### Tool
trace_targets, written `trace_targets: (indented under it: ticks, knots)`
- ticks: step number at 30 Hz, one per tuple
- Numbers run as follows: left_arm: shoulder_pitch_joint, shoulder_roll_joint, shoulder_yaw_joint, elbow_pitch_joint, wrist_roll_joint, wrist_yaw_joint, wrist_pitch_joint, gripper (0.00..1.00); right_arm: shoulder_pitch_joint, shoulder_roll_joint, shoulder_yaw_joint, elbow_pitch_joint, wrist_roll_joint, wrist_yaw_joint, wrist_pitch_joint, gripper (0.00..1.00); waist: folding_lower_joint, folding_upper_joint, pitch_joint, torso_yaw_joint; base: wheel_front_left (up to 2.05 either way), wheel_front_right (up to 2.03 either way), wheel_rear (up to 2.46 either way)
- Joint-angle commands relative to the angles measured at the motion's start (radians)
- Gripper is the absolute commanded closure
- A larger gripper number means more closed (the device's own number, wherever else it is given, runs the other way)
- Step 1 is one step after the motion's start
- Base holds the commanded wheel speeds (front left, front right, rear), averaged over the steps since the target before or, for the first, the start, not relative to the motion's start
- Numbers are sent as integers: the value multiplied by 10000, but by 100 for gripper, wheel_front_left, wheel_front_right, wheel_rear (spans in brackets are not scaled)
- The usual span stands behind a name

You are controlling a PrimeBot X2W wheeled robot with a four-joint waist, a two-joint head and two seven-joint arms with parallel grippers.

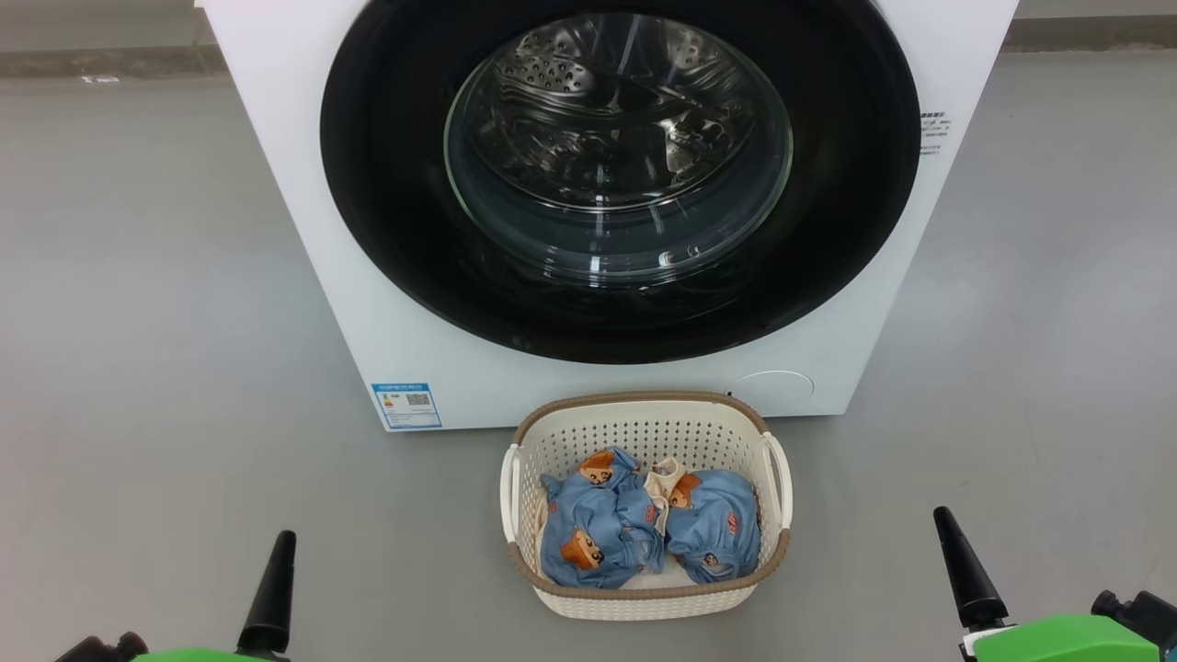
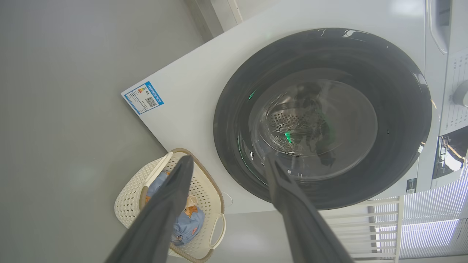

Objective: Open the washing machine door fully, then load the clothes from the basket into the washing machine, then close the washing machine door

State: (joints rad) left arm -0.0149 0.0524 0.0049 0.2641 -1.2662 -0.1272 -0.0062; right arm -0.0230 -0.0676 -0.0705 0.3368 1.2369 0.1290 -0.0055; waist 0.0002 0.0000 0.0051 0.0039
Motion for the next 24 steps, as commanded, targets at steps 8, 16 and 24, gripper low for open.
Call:
trace_targets:
  ticks: [8,16,24]
  knots:
    - [-259,281,35,-353,1489,-15,-344,0,-506,-296,383,-166,-1453,8,-366,0,-1,0,13,-9,0,0,0]
    - [-254,305,-5,-379,2437,-17,-550,0,-538,-413,462,-166,-2528,9,-571,0,-1,0,16,-5,0,0,0]
    - [-273,401,-145,-427,3321,-19,-786,0,-538,-508,566,-117,-3603,10,-805,0,-1,0,9,17,0,0,0]
